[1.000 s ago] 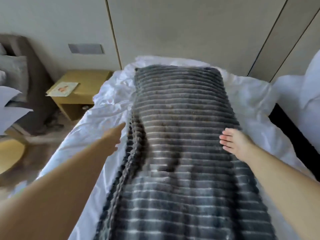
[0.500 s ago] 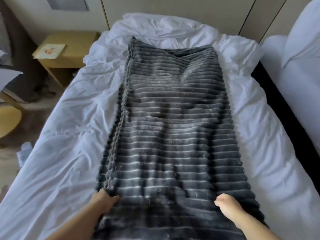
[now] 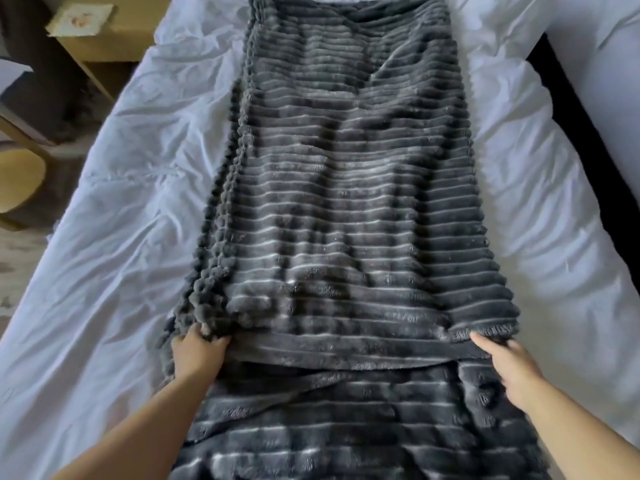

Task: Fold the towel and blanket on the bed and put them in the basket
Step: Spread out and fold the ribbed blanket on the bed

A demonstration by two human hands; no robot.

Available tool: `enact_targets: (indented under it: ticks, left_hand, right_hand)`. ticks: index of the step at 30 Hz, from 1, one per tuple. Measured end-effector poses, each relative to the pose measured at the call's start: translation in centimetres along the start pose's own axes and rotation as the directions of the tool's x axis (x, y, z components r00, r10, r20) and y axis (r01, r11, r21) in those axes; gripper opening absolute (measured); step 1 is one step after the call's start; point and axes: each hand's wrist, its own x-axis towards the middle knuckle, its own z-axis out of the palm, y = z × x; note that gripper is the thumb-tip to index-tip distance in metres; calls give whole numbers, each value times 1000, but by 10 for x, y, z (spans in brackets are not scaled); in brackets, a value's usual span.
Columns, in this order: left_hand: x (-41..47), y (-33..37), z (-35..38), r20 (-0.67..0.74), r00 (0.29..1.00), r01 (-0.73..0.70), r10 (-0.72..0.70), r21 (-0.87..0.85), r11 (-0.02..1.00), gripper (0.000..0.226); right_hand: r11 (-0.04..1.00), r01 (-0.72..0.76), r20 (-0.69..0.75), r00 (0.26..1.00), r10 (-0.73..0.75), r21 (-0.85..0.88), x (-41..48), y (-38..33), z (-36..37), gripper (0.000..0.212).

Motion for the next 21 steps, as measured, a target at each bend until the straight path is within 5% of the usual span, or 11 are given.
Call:
enact_targets:
  ticks: [4, 7, 9, 12, 14, 16, 19, 21]
  left_hand:
    - [21, 6, -5, -96, 995, -63, 28, -386, 920, 83]
    - [32, 34, -15, 64, 997, -2, 52, -609, 793, 53]
    - [30, 59, -25, 242, 970, 116, 15, -518, 847, 20]
    - [25, 102, -42, 494, 869, 254, -42, -370, 894, 20]
    - [27, 145, -64, 556, 831, 260, 14, -411, 874, 16]
    - [35, 198, -93, 517, 847, 233, 125, -572, 787, 17]
    - [50, 266, -138, 283, 913, 130, 293, -884, 449, 12]
    - [64, 281, -150, 245, 891, 100, 383, -928, 360, 31]
  right_hand:
    - [940, 299, -199, 923, -329, -165, 5, -22, 1, 30]
    - [939, 345, -117, 932, -343, -3, 8, -46, 7, 35]
    - [976, 201, 21, 979, -203, 87, 6, -67, 16, 25]
    - [968, -223, 230, 954, 193, 112, -4, -103, 25, 13]
    - [941, -292, 275, 931, 239, 172, -9, -150, 26, 19]
    - [924, -177, 233, 967, 100, 339, -8, -215, 24, 18]
    - [714, 71, 138, 963, -230, 697, 0, -302, 15, 32]
    - [650, 161, 91, 937, -337, 743, 7, -331, 12, 45]
